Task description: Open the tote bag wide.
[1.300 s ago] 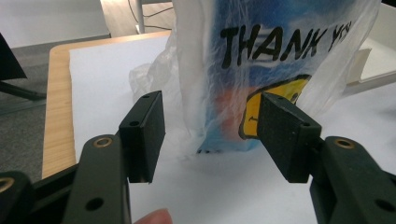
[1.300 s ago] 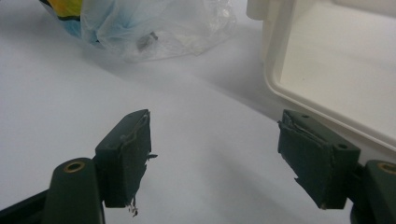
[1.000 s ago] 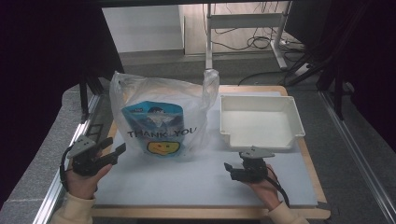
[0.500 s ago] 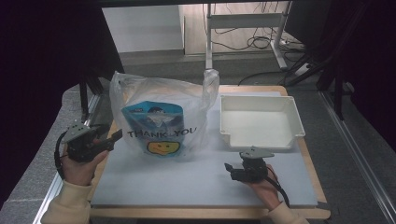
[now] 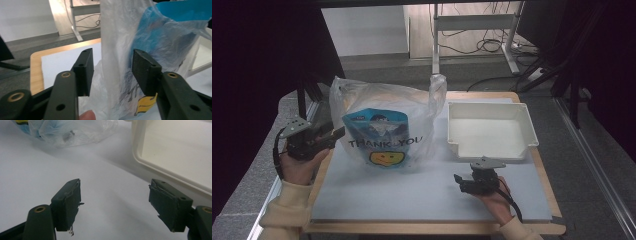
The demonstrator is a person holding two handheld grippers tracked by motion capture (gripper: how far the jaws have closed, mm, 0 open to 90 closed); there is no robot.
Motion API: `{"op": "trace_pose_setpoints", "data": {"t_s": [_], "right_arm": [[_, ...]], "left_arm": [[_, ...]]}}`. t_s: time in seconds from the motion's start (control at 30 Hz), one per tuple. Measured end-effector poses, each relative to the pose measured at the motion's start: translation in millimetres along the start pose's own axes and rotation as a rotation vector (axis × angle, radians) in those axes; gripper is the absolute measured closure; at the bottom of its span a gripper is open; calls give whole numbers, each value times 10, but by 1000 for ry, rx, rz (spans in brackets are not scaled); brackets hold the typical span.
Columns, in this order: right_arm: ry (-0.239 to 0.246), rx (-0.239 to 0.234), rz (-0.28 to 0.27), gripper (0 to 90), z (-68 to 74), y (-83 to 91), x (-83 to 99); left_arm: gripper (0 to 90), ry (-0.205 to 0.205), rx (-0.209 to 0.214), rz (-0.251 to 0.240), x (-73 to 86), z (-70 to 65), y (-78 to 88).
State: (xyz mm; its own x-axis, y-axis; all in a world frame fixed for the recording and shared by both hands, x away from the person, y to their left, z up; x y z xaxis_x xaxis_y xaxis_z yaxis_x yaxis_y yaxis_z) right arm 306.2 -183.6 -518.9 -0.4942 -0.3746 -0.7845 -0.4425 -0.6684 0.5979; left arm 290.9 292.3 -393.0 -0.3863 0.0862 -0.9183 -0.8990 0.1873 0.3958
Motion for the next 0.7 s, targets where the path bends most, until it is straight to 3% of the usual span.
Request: {"op": "trace_pose_setpoints", "data": {"t_s": [0.27,0.37,0.7], "right_arm": [[4,10,8,258,-8,-4,2],[7,14,11,257,-10,-5,4],[5,20,8,258,-18,1,6]], "left_arm": [[755,-14,46,-1,-6,-4,-25],[838,-27,40,-7,-2,-22,-13],[899,-9,5,-43,64,-44,41]]}}
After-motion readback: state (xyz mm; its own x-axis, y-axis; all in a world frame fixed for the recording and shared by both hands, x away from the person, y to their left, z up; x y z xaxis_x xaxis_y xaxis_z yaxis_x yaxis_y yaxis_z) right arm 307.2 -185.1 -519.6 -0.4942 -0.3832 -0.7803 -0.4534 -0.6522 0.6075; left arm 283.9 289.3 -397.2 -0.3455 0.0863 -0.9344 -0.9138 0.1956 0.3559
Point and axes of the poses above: each handheld gripper's, and its own axes: y roughly backward along the jaws, x roughly out of its underside, z roughly to its left, the point moved 1 cm from there along -y, roughly forward along the jaws, and after that the axes turned 14 degrees about -x, right-handed, at the moved point
